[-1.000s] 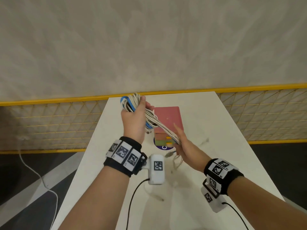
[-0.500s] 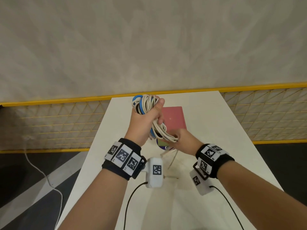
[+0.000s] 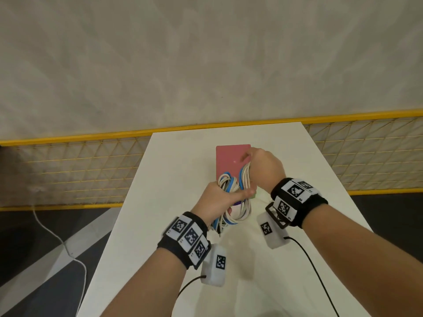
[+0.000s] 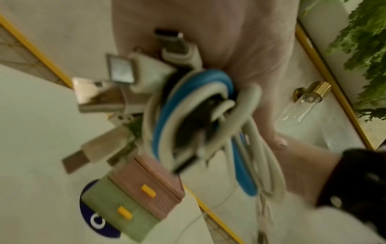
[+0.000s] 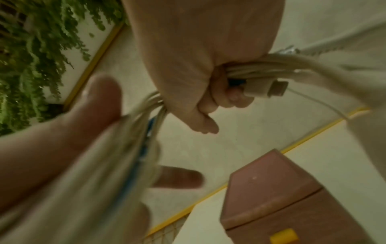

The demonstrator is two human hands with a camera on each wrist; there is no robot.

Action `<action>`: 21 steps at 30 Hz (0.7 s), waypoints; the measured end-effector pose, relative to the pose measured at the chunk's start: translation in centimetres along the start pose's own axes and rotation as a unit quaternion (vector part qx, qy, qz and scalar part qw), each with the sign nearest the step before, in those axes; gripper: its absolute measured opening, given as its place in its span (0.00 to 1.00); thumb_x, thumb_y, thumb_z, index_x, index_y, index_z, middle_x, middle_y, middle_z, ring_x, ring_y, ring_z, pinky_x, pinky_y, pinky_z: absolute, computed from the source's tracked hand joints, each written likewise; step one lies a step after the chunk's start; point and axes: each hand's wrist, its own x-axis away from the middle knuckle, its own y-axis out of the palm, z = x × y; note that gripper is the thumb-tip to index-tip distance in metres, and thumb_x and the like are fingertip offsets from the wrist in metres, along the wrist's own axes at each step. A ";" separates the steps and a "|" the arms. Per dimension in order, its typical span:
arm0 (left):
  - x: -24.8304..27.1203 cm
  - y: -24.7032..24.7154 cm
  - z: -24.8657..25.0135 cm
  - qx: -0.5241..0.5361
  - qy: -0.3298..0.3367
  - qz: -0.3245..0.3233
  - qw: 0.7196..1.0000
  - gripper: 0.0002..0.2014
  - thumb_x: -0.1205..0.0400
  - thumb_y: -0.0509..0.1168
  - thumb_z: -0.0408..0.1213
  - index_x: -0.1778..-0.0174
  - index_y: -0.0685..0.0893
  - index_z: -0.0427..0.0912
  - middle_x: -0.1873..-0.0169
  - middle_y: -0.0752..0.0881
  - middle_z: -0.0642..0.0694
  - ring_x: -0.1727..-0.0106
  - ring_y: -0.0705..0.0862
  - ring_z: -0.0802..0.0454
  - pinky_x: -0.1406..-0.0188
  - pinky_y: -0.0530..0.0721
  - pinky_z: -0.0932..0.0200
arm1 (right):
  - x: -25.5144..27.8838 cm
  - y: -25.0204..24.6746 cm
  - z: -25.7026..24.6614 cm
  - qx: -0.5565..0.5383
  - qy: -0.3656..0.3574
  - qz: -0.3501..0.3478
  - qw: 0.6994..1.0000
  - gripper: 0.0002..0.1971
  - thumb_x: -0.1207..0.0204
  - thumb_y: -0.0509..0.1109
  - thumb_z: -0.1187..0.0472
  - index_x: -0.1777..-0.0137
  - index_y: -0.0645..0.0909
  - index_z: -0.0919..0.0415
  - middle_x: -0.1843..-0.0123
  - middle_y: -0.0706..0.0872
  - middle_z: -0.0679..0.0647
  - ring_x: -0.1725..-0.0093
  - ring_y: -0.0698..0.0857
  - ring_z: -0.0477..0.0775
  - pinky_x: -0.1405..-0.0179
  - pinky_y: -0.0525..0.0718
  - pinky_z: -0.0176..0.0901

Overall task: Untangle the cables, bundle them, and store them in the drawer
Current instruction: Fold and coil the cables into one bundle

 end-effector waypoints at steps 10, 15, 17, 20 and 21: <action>-1.3 -0.5 -1.6 0.086 -0.011 0.118 0.989 0.09 0.25 0.74 0.33 0.68 0.80 0.42 0.77 0.82 0.50 0.75 0.79 0.54 0.71 0.80 0.65 | 1.3 -0.5 0.4 -0.099 -0.082 -0.014 0.992 0.09 0.29 0.70 0.68 0.50 0.81 0.60 0.57 0.88 0.57 0.59 0.85 0.58 0.61 0.81 0.48; -1.1 -2.0 -0.9 0.145 -0.042 0.087 0.985 0.05 0.23 0.71 0.34 0.63 0.84 0.37 0.71 0.86 0.41 0.69 0.88 0.48 0.63 0.85 0.56 | 2.9 -0.3 2.4 -0.106 -0.146 -0.084 0.980 0.07 0.16 0.59 0.57 0.46 0.73 0.60 0.55 0.85 0.57 0.57 0.83 0.57 0.55 0.81 0.55; -0.9 -1.7 -0.7 0.198 -0.046 0.060 0.977 0.09 0.27 0.73 0.35 0.67 0.82 0.35 0.73 0.83 0.42 0.71 0.84 0.46 0.64 0.83 0.56 | 3.4 0.1 2.3 -0.060 -0.140 -0.092 0.984 0.04 0.15 0.56 0.57 0.46 0.69 0.56 0.54 0.85 0.57 0.57 0.84 0.59 0.54 0.84 0.57; -0.8 -1.2 -0.1 0.261 -0.064 0.053 0.962 0.29 0.35 0.82 0.46 0.47 0.86 0.26 0.59 0.86 0.33 0.57 0.86 0.37 0.54 0.89 0.45 | 3.9 0.6 1.8 0.008 -0.128 -0.073 0.989 0.03 0.16 0.54 0.60 0.46 0.65 0.56 0.62 0.83 0.58 0.64 0.83 0.63 0.61 0.84 0.60; -0.9 -1.1 0.0 0.239 -0.064 0.059 0.967 0.31 0.35 0.83 0.47 0.46 0.86 0.27 0.58 0.86 0.32 0.57 0.86 0.38 0.52 0.88 0.46 | 4.0 0.6 1.7 0.027 -0.128 -0.070 0.989 0.03 0.16 0.54 0.61 0.45 0.64 0.57 0.64 0.81 0.57 0.66 0.82 0.63 0.63 0.83 0.59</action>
